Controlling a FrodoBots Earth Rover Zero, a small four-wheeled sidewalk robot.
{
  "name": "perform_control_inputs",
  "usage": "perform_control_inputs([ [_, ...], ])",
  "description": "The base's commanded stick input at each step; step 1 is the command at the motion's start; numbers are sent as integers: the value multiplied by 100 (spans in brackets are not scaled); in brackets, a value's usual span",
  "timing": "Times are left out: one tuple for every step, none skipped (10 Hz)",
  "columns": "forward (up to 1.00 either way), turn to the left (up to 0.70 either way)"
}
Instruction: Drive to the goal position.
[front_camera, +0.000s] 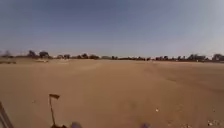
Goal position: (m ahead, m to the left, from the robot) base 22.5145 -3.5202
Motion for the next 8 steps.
perform_control_inputs([
  [50,0],
  [50,0],
  [50,0],
  [50,0],
  [50,0],
  [50,0],
  [50,0],
  [50,0],
])
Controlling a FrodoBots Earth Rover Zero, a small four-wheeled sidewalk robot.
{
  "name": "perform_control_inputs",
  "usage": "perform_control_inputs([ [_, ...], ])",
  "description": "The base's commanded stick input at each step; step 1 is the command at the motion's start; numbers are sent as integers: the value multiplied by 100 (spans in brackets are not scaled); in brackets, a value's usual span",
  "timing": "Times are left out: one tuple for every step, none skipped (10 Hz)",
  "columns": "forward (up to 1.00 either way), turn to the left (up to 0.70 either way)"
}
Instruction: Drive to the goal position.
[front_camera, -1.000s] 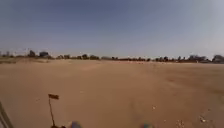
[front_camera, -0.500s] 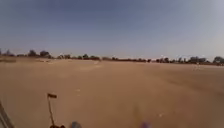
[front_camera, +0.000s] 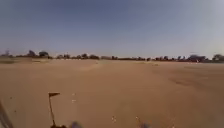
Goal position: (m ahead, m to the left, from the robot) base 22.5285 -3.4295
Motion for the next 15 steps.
perform_control_inputs([
  [50,0],
  [50,0],
  [50,0],
  [50,0],
  [50,0],
  [50,0],
  [50,0],
  [50,0],
  [50,0],
  [50,0],
  [50,0],
  [50,0],
  [50,0],
  [50,0],
  [50,0],
])
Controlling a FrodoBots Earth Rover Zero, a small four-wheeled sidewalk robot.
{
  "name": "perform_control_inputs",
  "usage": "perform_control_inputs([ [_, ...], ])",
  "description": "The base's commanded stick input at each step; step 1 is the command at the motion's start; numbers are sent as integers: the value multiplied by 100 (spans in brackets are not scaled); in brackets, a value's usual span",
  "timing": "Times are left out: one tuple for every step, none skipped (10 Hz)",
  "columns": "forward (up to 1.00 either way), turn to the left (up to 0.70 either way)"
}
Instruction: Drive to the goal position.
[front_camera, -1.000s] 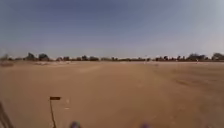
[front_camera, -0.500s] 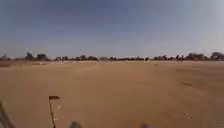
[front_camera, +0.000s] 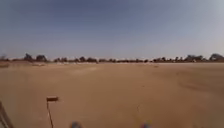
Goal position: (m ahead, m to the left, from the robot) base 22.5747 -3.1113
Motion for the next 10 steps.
perform_control_inputs([
  [50,0],
  [50,0],
  [50,0],
  [50,0],
  [50,0],
  [50,0],
  [50,0],
  [50,0],
  [50,0],
  [50,0],
])
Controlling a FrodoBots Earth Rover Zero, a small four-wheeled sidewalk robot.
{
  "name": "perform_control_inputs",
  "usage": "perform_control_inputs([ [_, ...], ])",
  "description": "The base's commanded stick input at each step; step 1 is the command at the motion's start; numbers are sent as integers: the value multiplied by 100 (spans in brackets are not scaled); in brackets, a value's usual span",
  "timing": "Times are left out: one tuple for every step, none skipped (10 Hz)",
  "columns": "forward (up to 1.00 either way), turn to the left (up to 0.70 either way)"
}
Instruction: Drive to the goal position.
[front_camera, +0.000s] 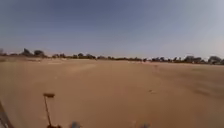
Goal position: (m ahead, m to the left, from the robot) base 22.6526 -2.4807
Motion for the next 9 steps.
perform_control_inputs([
  [50,0],
  [50,0],
  [50,0],
  [50,0],
  [50,0],
  [50,0],
  [50,0],
  [50,0],
  [50,0],
])
